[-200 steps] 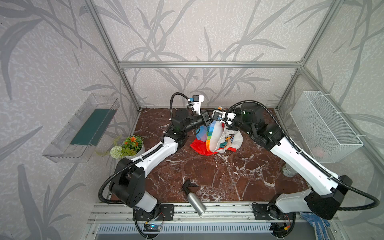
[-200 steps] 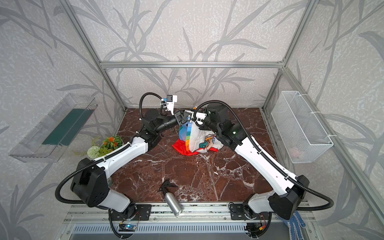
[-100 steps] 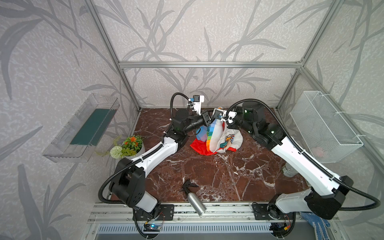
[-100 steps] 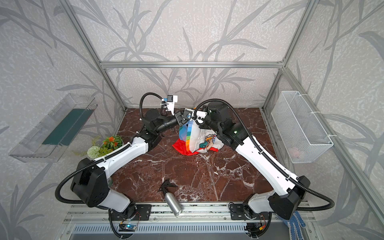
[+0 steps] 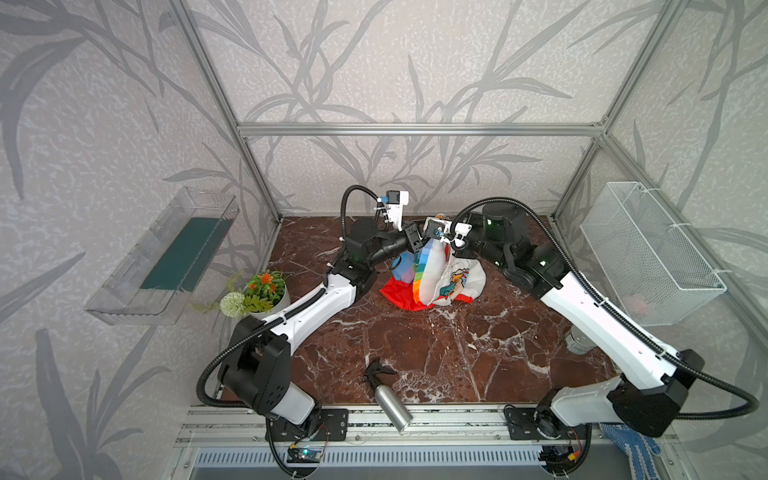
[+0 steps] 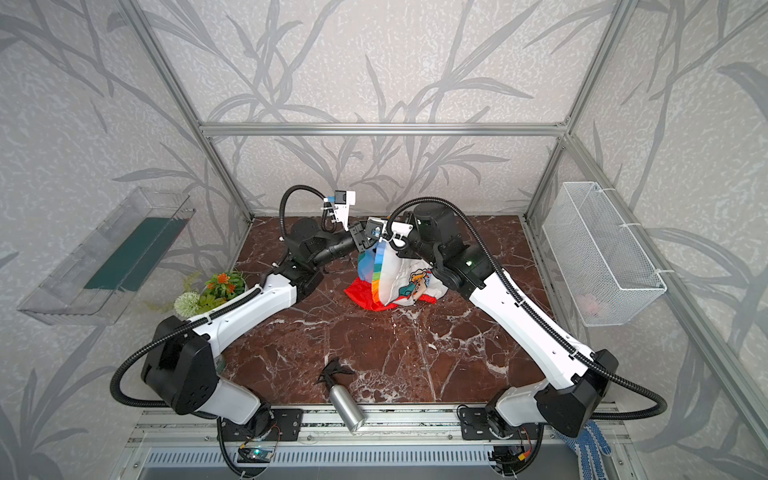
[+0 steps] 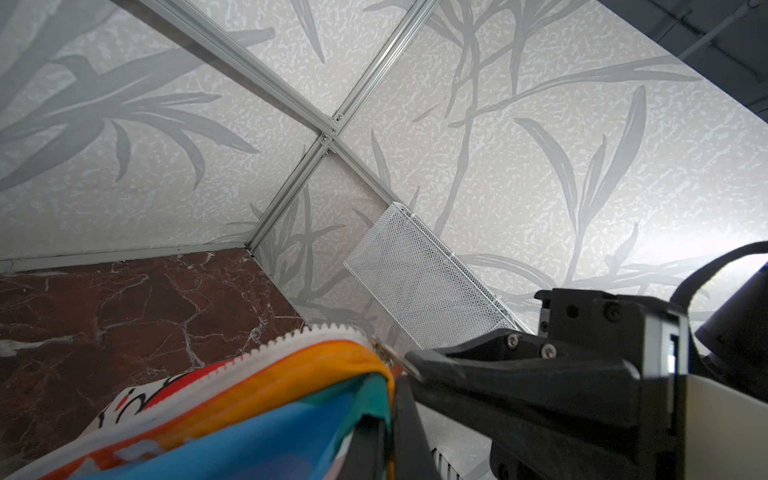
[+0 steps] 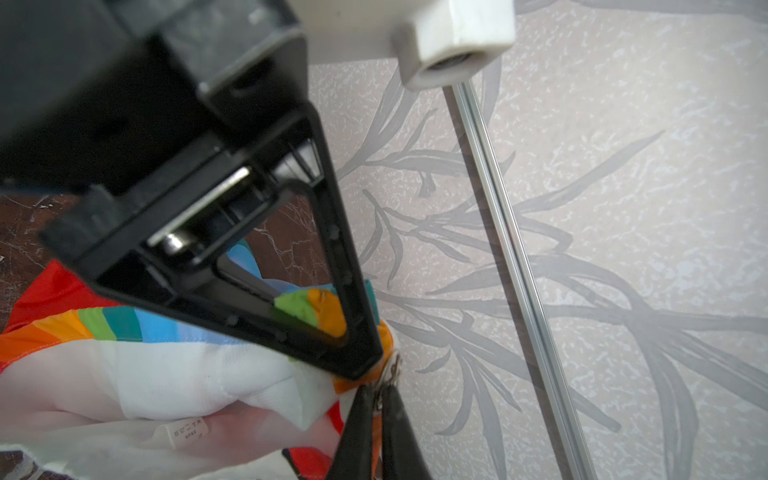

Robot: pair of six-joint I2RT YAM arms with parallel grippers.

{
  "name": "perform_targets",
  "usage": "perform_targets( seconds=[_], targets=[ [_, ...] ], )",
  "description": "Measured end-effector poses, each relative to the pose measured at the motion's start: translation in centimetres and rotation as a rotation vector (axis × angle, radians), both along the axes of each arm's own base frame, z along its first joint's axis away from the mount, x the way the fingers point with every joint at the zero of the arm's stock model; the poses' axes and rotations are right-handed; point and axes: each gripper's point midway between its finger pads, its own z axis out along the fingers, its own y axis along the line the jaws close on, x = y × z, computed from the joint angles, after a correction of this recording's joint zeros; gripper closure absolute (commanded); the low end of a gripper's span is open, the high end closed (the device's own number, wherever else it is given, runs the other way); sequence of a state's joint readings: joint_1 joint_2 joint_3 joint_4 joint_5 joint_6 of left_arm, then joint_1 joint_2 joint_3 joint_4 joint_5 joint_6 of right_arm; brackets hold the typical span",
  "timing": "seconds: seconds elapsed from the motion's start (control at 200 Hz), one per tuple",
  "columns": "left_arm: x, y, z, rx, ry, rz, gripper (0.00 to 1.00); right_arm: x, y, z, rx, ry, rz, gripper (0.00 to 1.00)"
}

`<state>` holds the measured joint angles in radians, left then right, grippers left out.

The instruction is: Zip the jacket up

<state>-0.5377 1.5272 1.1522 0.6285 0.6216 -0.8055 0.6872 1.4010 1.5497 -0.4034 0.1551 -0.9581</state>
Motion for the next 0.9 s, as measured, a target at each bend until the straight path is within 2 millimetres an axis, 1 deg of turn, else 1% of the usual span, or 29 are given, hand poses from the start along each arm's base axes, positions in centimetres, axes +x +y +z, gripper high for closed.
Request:
perform_targets(
  seconds=[0.09, 0.18, 0.295, 0.67, 0.9],
  targets=[
    [0.0, 0.0, 0.0, 0.0, -0.001, 0.0, 1.0, 0.2, 0.1, 0.1, 0.001, -0.002, 0.0, 0.91],
    [0.0, 0.0, 0.0, 0.001, -0.001, 0.0, 1.0, 0.3, 0.2, 0.1, 0.002, -0.001, -0.001, 1.0],
    [0.0, 0.0, 0.0, 0.0, -0.002, 0.001, 1.0, 0.5, 0.4, 0.6, 0.009, -0.006, -0.002, 1.0],
    [-0.3, 0.4, 0.7, 0.0, -0.014, 0.013, 1.0, 0.8, 0.2, 1.0, 0.064, 0.002, -0.042, 1.0],
    [-1.1, 1.2, 0.8, 0.025, -0.022, 0.041, 1.0, 1.2, 0.5, 1.2, 0.149, 0.019, -0.064, 1.0]
  ],
)
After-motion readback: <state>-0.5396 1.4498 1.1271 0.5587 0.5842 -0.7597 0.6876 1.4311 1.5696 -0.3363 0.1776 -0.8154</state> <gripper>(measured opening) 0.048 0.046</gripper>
